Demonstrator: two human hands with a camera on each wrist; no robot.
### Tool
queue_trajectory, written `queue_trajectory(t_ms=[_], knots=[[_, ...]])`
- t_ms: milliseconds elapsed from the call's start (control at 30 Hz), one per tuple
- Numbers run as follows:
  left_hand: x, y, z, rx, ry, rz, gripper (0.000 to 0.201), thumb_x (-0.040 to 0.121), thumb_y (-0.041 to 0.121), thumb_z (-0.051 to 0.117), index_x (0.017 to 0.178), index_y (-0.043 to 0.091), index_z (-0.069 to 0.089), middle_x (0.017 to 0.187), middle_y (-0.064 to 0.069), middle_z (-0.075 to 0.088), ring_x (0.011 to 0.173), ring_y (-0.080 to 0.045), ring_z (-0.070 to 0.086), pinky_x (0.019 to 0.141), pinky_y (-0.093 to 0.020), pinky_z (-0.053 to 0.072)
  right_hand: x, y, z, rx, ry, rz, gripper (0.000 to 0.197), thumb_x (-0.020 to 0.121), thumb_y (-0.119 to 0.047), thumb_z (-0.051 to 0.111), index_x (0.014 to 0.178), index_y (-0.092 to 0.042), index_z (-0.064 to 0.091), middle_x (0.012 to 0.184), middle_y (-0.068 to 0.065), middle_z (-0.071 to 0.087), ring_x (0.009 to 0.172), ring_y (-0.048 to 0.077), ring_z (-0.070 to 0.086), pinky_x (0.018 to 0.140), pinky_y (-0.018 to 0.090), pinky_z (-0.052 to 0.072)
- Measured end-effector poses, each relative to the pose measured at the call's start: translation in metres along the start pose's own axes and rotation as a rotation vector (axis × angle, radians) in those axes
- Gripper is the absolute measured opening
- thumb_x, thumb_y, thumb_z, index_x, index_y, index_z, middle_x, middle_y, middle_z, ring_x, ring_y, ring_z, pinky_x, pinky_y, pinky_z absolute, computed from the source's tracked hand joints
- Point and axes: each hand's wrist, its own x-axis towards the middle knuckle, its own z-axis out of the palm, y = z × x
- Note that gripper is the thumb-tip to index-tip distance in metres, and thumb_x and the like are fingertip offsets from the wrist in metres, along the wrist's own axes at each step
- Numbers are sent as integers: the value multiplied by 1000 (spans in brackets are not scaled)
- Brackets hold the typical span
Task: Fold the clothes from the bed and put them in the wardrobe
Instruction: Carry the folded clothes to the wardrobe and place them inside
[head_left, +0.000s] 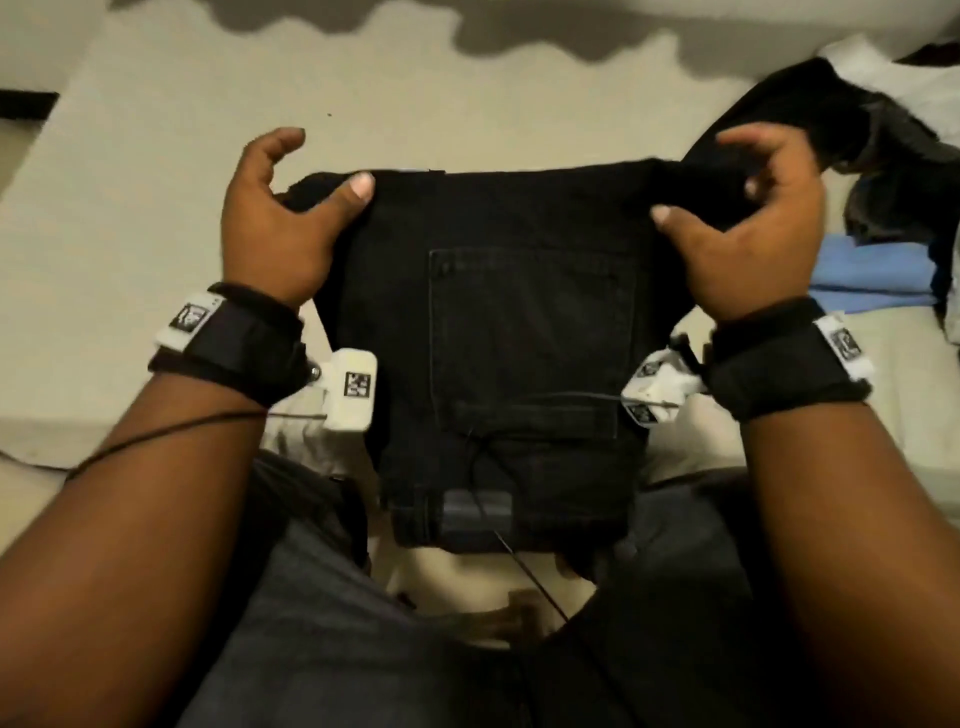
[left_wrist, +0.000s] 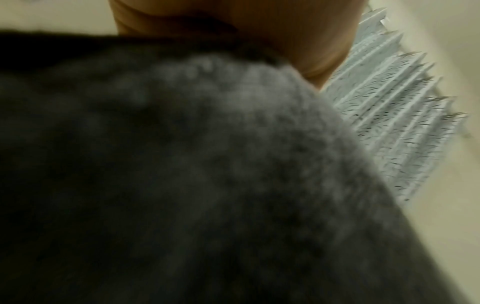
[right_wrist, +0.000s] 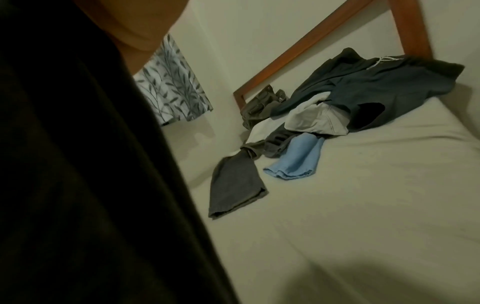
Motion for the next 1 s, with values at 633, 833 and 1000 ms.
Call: queue_trajectory(t_ms=[633, 833, 1000], knots=[[-77, -104, 49, 763, -446, -471, 71, 77, 77, 65, 113, 17, 57, 114, -9, 67, 104, -36, 64, 79, -36, 48, -101, 98, 70, -469, -701, 931, 93, 69, -87, 59, 128, -14, 56, 123, 6, 64, 111, 34, 63, 93, 39, 52], [-95, -94, 29, 726, -618, -508, 56, 83, 73, 63, 81, 18, 57, 91, -9, 66, 93, -34, 64, 74, -34, 46, -126, 73, 52, -378, -787, 920, 54, 85, -61, 69, 108, -13, 65, 104, 6, 68, 93, 28, 64, 79, 31, 47], [-90, -92, 20, 637, -533, -516, 34, 95, 41, 67, 91, 7, 70, 108, -17, 72, 105, -37, 64, 92, -37, 52, -131, 66, 39, -234, -631, 968, 39, 88, -38, 77, 106, -5, 66, 88, 16, 72, 69, 29, 65, 67, 42, 57]])
